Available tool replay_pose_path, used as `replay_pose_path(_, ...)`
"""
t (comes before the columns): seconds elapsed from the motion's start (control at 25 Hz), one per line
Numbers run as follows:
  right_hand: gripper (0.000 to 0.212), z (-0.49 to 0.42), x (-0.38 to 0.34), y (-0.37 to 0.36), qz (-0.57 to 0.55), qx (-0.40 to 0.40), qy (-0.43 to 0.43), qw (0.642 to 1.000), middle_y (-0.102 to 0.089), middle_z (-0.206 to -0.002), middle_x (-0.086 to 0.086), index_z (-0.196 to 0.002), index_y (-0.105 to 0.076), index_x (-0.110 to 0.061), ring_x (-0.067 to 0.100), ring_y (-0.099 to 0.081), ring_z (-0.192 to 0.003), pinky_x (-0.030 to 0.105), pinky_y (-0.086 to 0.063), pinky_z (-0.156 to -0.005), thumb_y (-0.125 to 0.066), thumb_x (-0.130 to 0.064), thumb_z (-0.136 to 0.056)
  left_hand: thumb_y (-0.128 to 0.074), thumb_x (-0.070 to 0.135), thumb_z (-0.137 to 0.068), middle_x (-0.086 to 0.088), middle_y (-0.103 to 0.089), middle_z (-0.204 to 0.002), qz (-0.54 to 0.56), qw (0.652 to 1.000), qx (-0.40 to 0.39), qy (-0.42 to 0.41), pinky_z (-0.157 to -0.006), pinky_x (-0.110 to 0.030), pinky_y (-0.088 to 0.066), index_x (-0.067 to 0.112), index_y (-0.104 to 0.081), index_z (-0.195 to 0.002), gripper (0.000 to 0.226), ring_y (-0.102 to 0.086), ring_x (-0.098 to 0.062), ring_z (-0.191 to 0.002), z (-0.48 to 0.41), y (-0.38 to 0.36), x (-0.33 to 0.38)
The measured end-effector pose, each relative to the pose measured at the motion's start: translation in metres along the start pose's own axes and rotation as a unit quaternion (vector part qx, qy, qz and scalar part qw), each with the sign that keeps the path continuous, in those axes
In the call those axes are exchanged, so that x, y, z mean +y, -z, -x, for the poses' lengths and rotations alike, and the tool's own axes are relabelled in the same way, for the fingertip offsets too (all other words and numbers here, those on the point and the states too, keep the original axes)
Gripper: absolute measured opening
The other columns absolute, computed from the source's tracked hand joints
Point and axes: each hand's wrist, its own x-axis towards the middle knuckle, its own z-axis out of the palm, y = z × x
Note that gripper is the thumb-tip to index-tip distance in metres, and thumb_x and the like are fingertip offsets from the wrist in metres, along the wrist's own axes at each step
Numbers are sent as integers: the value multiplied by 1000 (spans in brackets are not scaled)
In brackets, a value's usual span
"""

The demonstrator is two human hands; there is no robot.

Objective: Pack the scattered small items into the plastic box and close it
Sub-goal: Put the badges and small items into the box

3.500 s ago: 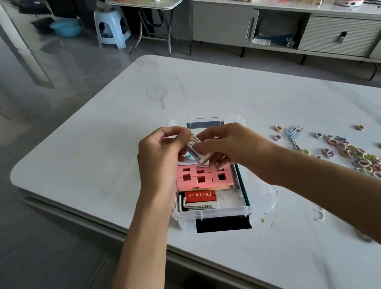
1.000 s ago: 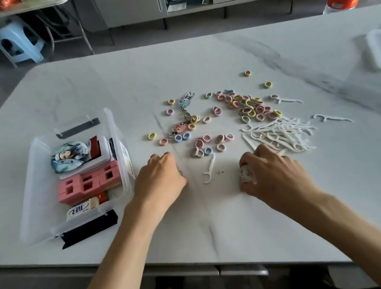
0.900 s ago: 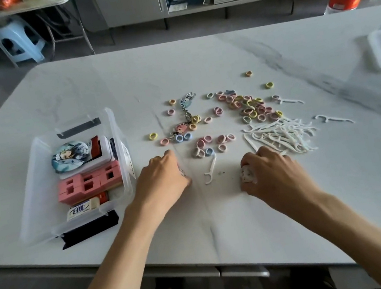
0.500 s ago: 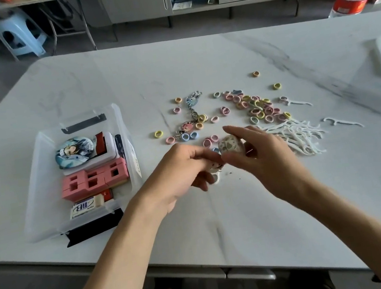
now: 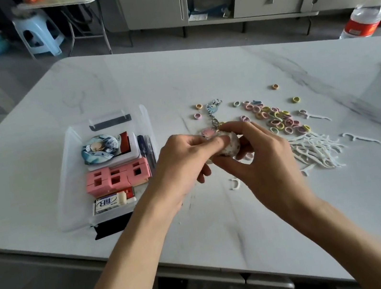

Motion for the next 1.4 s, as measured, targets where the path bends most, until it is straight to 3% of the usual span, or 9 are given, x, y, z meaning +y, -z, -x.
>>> replay_pose_path(0.12, 38, -21, -34, -19, 19, -15, 26, 999, -66, -93, -9, -109, -66, -21, 2, -57, -75, 11, -44, -70, -80, -29, -75, -72, 52, -69, -10, -62, -59, 16, 999, 44, -11, -46, -26, -39, 12, -74, -72, 40, -55, -15, -49, 4, 34, 6)
replay_pose_path(0.24, 39, -47, -68, -39, 67, -76, 71, 992, -68, -97, -8, -109, -66, -21, 10, -60, -82, 27, -50, -75, -79, -33, -74, -73, 59, -61, -7, -55, -52, 41, 995, 95, 3, -49, -28, -35, 11, -73, -72, 50, -47, -16, -43, 8, 71, 6)
replay_pose_path(0.36, 36, -66, -97, -71, 113, -132, 108, 979, -69, -95, -6, -107, -66, -21, 13, -62, -83, 30, -51, -74, -76, -35, -75, -72, 59, -59, -7, -57, -55, 54, 989, 135, 3, -50, -29, -34, 13, -72, -65, 46, -47, -18, -45, 14, 110, -2)
replay_pose_path(0.52, 33, -84, -109, -110, 129, -199, 54, 970, -71, -88, -7, -100, -68, -29, 9, -63, -73, 23, -52, -60, -78, -40, -70, -64, 35, -84, -6, -71, -66, 106, 951, 290, -9, -51, -26, -39, 16, -76, -70, 26, -54, -15, -49, 16, 155, -25)
replay_pose_path(0.64, 46, -82, -100, -140, 215, -294, 40, 931, -70, -99, 1, -111, -61, -27, 16, -63, -71, 26, -52, -56, -80, -38, -71, -61, 9, -86, -5, -75, -83, 99, 919, 381, -26, -59, -24, -44, 16, -75, -84, 16, -57, -9, -56, 14, 176, -42)
replay_pose_path(0.84, 51, -75, -86, -175, 266, -320, 19, 909, -61, -80, 6, -111, -45, -14, 23, -61, -66, 37, -55, -54, -79, -25, -74, -58, -2, -88, -4, -71, -82, 120, 926, 357, -17, -49, -19, -47, 15, -72, -86, 22, -55, -3, -51, 10, 183, -53)
replay_pose_path(1.0, 51, -69, -83, -182, 298, -305, 7, 905, -48, -69, -3, -110, -46, -15, 11, -48, -57, 23, -29, -41, -80, -27, -74, -61, -1, -83, -6, -68, -75, 139, 923, 359, -21, -49, -24, -47, 17, -67, -101, 26, -56, -12, -49, 8, 186, -54)
replay_pose_path(1.32, 61, -63, -82, -183, 359, -276, 51, 890, -59, -95, 7, -114, -44, -11, 29, -61, -88, 30, -35, -59, -79, -42, -74, -66, 5, -85, -6, -69, -68, 134, 929, 346, -8, -46, -22, -50, 11, -69, -100, 17, -57, -8, -43, 7, 186, -53)
replay_pose_path(1.4, 63, -61, -82, -182, 367, -279, 52, 886, -55, -90, 5, -113, -42, -10, 29, -62, -89, 31, -35, -60, -78, -44, -74, -65, 5, -85, -6, -68, -68, 132, 929, 347, -5, -45, -21, -50, 9, -68, -101, 17, -57, -6, -42, 7, 187, -53)
